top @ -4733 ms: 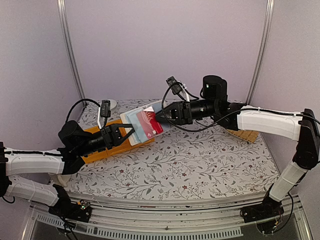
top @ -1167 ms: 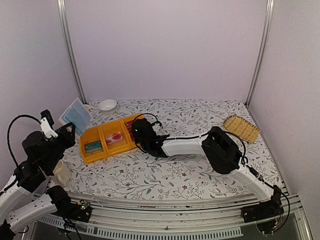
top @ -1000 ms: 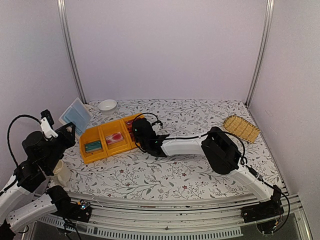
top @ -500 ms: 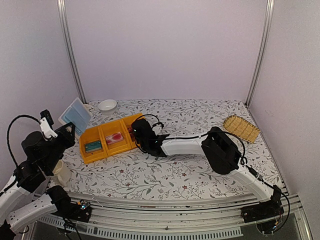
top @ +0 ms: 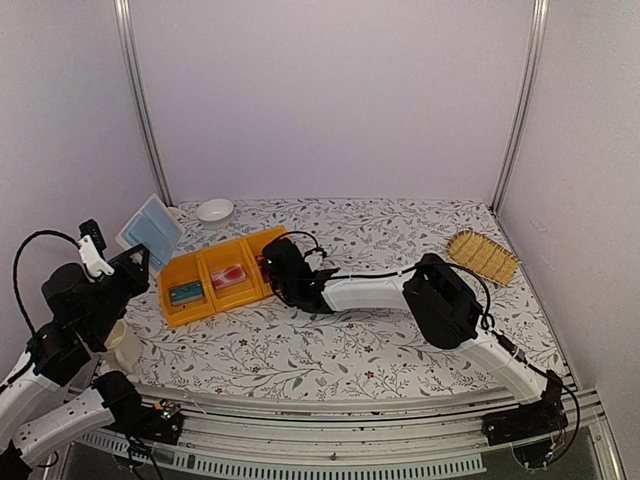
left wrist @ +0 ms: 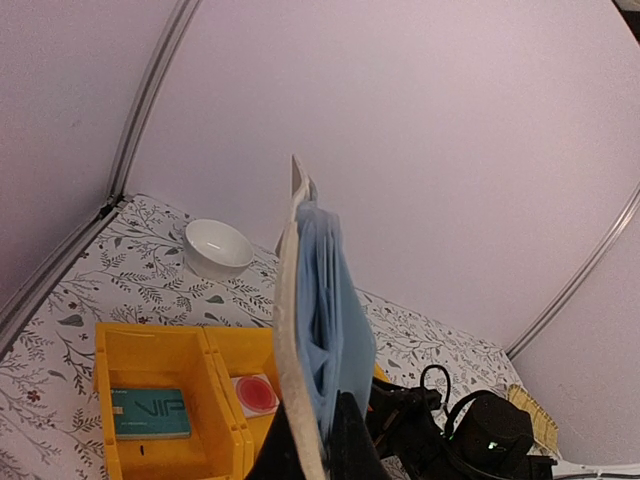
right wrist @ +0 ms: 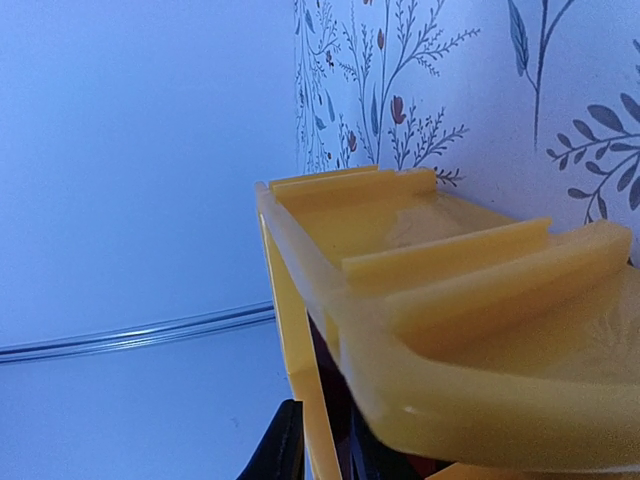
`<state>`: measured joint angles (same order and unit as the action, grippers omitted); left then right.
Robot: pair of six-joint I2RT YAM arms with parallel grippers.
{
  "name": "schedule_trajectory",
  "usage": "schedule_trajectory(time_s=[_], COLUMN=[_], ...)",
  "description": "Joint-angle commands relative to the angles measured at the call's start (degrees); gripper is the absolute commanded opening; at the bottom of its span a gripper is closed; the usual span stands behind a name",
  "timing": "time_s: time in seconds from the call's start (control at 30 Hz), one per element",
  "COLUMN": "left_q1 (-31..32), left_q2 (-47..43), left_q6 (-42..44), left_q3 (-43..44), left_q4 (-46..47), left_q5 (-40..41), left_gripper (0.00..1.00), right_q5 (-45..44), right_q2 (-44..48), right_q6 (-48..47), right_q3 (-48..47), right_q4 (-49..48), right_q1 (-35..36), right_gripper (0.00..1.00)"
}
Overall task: Take the credit cards out of the card holder
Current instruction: Place the credit card in the card box.
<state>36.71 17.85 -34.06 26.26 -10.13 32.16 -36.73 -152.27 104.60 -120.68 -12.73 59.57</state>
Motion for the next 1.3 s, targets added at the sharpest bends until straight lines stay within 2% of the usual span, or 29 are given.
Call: schedule_trajectory(time_s=[0.0,0.27,0.37,0.53,0.73,0.87,0.97,1.1,1.2,1.23,1.27], left_q1=[-0.6,-0.6,-0.7,-0.7,-0.7,-0.7,-0.7,-0.7,-0.7,-0.7,-0.7], left_q2=[-0.7,-1.1,-1.2,-1.3,-2.0,-2.3,-1.9,-1.5,-1.9,-2.0,-2.0], left_q6=[0.7,0.8,0.8,0.8,0.9,0.7,0.8,1.9,3.8,4.3,4.9], left_q3=[-0.6,-0.6,-0.6,-0.5,-0.5,-0.9,-0.9,-1.1,-2.1,-2.3,-2.5], left_q4=[1.9,1.9,2.0,2.0,1.6,1.7,1.9,3.9,7.6,9.0,10.4], left_q5=[-0.1,-0.2,-0.1,0.0,0.4,0.7,0.1,-3.6,-9.3,-11.8,-14.3], left_gripper=[0.0,0.0,0.0,0.0,0.0,0.0,0.0,0.0,0.0,0.0,0.0], right_q5=[2.4,4.1,5.0,6.4,8.9,8.8,7.8,9.6,14.8,17.5,20.3], right_q2=[1.9,10.4,12.7,12.4,8.8,10.3,12.6,16.8,24.1,26.5,29.0], right_q6=[2.0,3.1,2.8,3.3,5.5,5.1,-4.5,-25.2,-47.1,-58.4,-64.3], right_q3=[2.8,13.1,15.0,15.3,11.3,12.7,12.6,14.1,18.6,19.5,20.6], right_q4=[1.3,-0.3,-0.2,-0.2,2.9,0.0,-3.4,-14.3,-24.9,-25.6,-25.8], right_q1=[0.2,0.3,0.2,0.3,-0.2,-0.2,-0.3,-0.2,-0.2,0.0,0.0], right_gripper=[0.18,0.18,0.24,0.27,0.27,0.26,0.25,0.25,0.25,0.25,0.26])
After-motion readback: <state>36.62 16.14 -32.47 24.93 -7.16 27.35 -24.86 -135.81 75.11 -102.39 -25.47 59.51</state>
